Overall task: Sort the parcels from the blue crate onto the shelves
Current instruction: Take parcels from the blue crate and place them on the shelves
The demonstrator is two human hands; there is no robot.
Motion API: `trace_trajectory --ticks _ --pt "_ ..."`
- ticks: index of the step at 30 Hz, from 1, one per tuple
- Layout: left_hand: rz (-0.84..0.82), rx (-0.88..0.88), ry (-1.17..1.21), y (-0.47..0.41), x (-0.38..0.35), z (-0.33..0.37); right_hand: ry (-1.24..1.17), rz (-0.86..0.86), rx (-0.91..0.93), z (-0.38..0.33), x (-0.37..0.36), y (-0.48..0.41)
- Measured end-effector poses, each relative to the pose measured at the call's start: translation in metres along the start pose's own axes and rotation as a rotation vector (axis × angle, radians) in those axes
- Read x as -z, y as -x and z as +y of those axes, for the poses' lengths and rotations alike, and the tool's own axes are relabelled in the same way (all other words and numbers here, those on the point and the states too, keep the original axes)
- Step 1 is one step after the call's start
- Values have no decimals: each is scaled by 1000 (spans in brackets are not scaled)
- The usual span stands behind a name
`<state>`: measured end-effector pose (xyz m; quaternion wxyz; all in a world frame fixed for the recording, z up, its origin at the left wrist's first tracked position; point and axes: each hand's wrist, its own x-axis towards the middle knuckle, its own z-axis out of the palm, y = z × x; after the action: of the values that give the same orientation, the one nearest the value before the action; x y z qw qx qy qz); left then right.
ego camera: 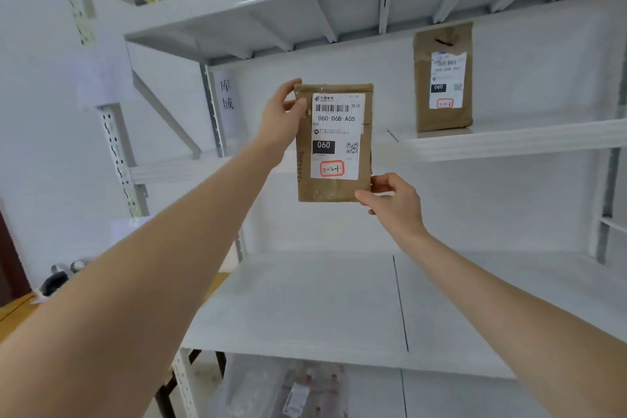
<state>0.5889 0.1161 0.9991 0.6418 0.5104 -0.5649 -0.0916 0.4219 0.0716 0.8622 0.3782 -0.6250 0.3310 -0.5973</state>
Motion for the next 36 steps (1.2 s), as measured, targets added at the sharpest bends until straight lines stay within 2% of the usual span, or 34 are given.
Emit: trace_trajectory --ticks 8,14,25,32,36 --pt "68 -92 10 -76 86 -10 3 106 91 -38 -106 -46" --pt "50 -79 31 -118 130 -29 41 113 99 -52 -161 -74" --pt "138 -73 -66 -153 205 -58 103 -8 125 -63 -258 -114" --pt "223 -82 -173 -201 247 -105 293 -36 130 -57 -324 -143" --pt "204 -60 -268 -225 266 -128 440 -50 95 -53 -360 -157"
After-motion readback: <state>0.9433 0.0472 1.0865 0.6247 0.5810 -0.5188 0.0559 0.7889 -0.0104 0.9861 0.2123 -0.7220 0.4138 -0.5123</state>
